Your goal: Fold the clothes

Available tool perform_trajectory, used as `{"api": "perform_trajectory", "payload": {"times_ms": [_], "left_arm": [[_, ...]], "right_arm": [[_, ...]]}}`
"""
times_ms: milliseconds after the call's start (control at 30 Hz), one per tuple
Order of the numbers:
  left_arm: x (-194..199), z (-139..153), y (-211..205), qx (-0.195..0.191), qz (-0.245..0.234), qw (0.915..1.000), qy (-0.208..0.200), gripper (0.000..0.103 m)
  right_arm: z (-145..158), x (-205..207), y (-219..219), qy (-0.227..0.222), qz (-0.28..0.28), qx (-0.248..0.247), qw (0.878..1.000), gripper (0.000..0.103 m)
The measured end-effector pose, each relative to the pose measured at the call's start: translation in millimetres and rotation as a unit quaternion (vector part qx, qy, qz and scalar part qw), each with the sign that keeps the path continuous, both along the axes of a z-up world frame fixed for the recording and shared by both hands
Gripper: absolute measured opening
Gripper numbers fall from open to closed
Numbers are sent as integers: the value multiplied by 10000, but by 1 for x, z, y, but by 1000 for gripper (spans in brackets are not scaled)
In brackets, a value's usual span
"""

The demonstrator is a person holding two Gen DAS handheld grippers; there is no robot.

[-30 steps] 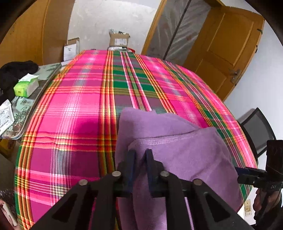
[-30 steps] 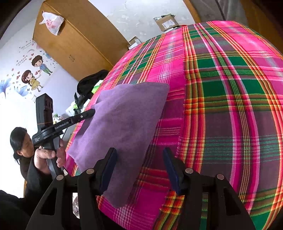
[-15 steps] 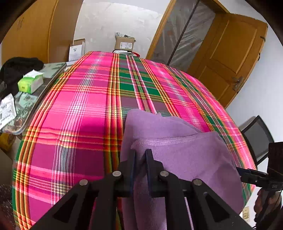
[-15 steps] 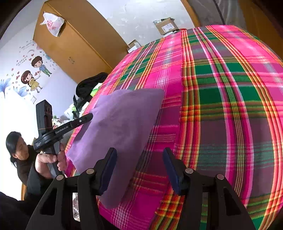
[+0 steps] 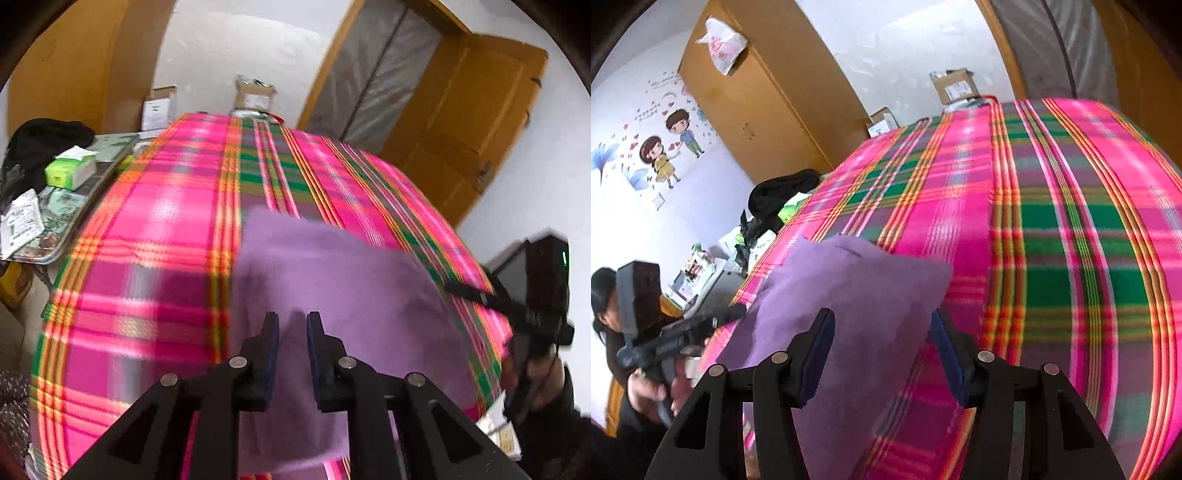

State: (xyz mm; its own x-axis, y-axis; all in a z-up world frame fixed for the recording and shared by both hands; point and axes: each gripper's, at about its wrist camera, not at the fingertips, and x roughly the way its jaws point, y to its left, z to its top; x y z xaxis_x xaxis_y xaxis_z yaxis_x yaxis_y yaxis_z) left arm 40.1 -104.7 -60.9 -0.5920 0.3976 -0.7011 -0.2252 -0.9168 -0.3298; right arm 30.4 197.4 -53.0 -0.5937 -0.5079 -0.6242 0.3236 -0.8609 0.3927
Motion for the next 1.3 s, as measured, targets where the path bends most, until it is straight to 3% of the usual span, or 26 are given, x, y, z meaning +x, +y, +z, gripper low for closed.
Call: {"api": "perform_trajectory", "payload": {"times_ms": [100,367,700,967,1133,1300], "left_arm": [[0,-8,-2,116,62,9999,-36,16],[11,5,-2,11,41,10000,54,16],[15,-6,-5,137,-42,9999,2,16],[36,7,-4,-62,-232,9996,134,16],[40,-4,-5,-81,-175,9998,0,16],[40,12,4,-234,-176,9995,141,16]], "right_arm": [[-13,-6,-9,-103,124,331,9993,56],[0,17,-4,180,192,273,9993,56],[-12,41,-9,-5,387,198,9991,56],[5,62,-11,358,591,273,9972,56],[-10,71,-24,187,887,632,9939,56],[-1,78,-22,306,867,719,9932,56]]}}
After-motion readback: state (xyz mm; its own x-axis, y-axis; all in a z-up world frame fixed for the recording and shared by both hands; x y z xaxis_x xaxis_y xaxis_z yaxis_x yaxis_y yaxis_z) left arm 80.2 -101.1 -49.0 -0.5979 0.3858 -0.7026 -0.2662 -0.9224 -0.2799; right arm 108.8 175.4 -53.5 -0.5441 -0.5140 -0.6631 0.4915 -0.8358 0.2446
